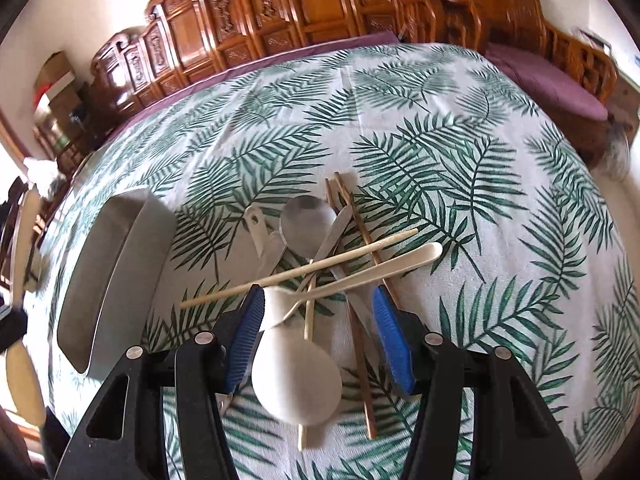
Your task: Organize utensils
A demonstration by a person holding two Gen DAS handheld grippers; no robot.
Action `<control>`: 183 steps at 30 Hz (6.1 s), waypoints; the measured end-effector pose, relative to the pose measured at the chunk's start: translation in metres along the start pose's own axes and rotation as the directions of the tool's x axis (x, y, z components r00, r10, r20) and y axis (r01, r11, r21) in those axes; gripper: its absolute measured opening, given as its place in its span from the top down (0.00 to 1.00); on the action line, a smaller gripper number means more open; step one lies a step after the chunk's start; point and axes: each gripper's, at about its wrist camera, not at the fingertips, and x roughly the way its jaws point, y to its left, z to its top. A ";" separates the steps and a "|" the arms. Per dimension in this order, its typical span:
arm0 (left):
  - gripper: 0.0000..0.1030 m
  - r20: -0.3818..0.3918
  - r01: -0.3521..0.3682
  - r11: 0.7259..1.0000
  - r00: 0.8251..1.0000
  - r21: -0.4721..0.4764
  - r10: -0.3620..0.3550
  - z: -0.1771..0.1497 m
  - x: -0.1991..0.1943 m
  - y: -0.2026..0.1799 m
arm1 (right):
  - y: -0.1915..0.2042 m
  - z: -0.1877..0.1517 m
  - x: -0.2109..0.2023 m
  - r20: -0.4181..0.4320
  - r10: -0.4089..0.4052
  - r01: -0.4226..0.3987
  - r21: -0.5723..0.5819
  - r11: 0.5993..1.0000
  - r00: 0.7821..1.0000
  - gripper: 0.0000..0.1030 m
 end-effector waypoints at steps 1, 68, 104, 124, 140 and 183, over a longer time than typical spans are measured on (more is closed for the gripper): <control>0.97 0.002 -0.001 1.000 1.000 -0.001 0.001 -0.001 -0.001 0.001 | -0.001 0.002 0.003 -0.004 0.002 -0.002 0.021 1.000 1.000 0.43; 0.92 -0.066 -0.157 0.980 0.987 -0.122 0.150 -0.005 0.016 0.108 | 0.125 0.011 -0.049 0.007 0.173 -0.172 -0.046 0.984 0.985 0.96; 0.91 0.026 -0.167 0.972 0.985 -0.163 0.173 -0.030 -0.051 0.139 | 0.211 0.002 -0.016 -0.021 0.173 -0.174 -0.190 0.966 0.985 0.92; 0.85 0.017 -0.055 0.998 0.998 -0.019 0.055 -0.002 -0.010 0.030 | 0.024 -0.018 -0.072 0.075 -0.009 0.023 -0.190 0.982 0.997 0.91; 0.74 -0.100 -0.041 0.998 0.994 0.044 0.046 0.010 0.059 -0.019 | -0.014 -0.040 -0.040 0.031 -0.004 0.010 -0.213 0.977 1.000 0.69; 0.96 -0.261 0.008 0.988 0.965 0.151 0.032 0.017 0.158 -0.063 | -0.036 -0.031 -0.050 0.046 0.008 -0.001 -0.153 0.988 0.999 0.69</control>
